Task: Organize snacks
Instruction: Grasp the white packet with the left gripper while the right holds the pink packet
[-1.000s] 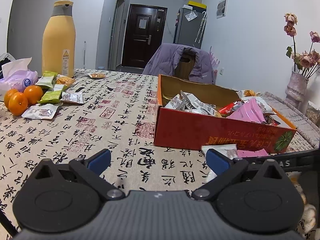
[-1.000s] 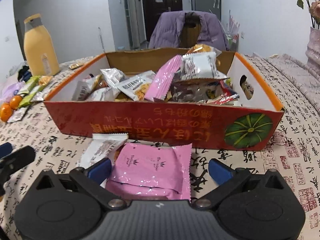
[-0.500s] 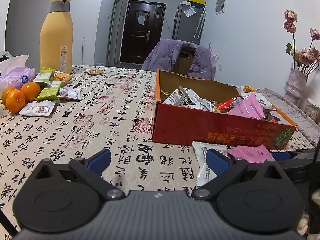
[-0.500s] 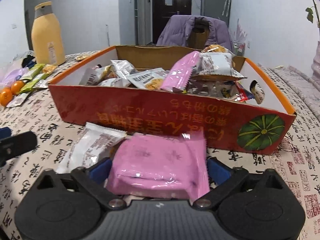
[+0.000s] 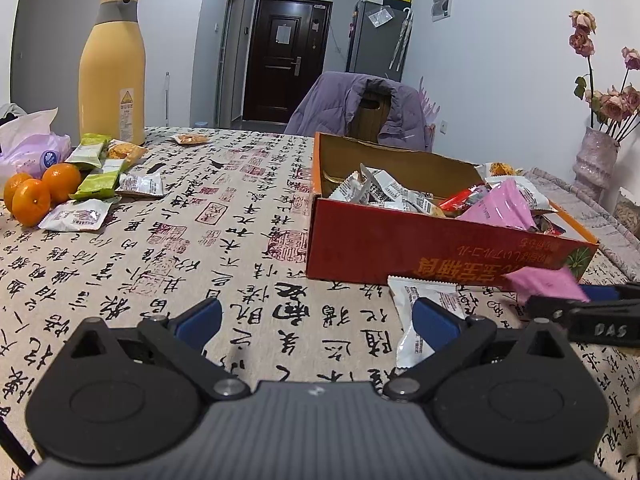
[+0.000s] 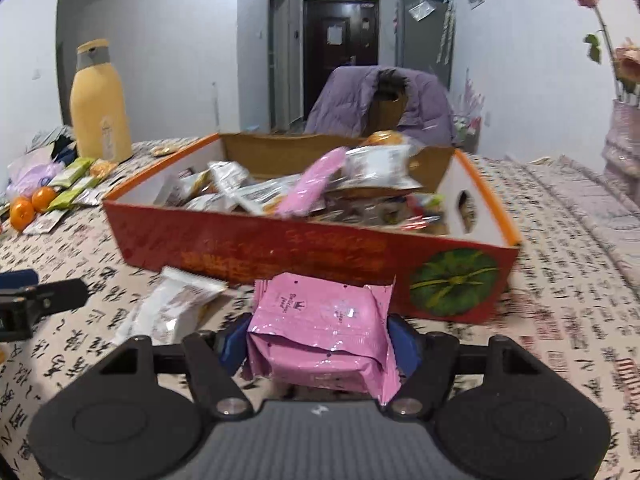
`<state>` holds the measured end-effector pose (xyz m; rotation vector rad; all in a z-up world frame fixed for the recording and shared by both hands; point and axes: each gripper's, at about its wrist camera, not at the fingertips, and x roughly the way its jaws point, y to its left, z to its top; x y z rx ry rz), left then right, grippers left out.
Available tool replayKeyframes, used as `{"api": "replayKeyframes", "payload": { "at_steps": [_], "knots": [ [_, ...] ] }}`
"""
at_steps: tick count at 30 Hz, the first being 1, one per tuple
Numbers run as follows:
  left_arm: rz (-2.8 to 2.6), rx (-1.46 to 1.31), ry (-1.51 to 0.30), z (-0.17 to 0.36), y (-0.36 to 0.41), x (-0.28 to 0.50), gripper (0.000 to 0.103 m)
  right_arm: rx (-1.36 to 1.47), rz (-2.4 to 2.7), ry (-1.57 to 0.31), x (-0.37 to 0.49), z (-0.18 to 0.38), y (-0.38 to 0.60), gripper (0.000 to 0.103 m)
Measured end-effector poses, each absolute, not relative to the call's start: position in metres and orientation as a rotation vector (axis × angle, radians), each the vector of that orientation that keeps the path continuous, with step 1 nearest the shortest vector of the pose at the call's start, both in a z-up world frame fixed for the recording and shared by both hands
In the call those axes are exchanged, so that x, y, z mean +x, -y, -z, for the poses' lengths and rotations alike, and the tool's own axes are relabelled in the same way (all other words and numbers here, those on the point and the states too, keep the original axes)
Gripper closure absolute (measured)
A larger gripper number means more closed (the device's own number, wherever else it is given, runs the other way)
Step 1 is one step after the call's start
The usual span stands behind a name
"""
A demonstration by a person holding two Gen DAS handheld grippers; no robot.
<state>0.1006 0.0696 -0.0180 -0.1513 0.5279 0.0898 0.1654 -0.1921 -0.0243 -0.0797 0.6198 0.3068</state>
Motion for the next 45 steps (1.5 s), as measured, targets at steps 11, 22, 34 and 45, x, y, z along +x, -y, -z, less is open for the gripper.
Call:
{"api": "replayKeyframes", "payload": {
  "at_steps": [11, 22, 34, 45],
  "knots": [
    [-0.087, -0.126, -0.595, 0.011, -0.057, 0.112, 0.0, -0.016, -0.213, -0.592, 0.172, 0.025, 0.243, 0.033],
    [-0.051, -0.063, -0.662, 0.009, -0.011, 0.141, 0.0, 0.017, -0.223, -0.573, 0.169, 0.031, 0.245, 0.032],
    [-0.064, -0.028, -0.722, 0.021, 0.01, 0.16, 0.006, 0.021, -0.25, -0.557, 0.165, 0.031, 0.244, 0.033],
    [-0.046, -0.03, -0.737, 0.025, 0.014, 0.159, 0.055, 0.027, -0.258, -0.552, 0.164, 0.031, 0.245, 0.033]
  ]
}}
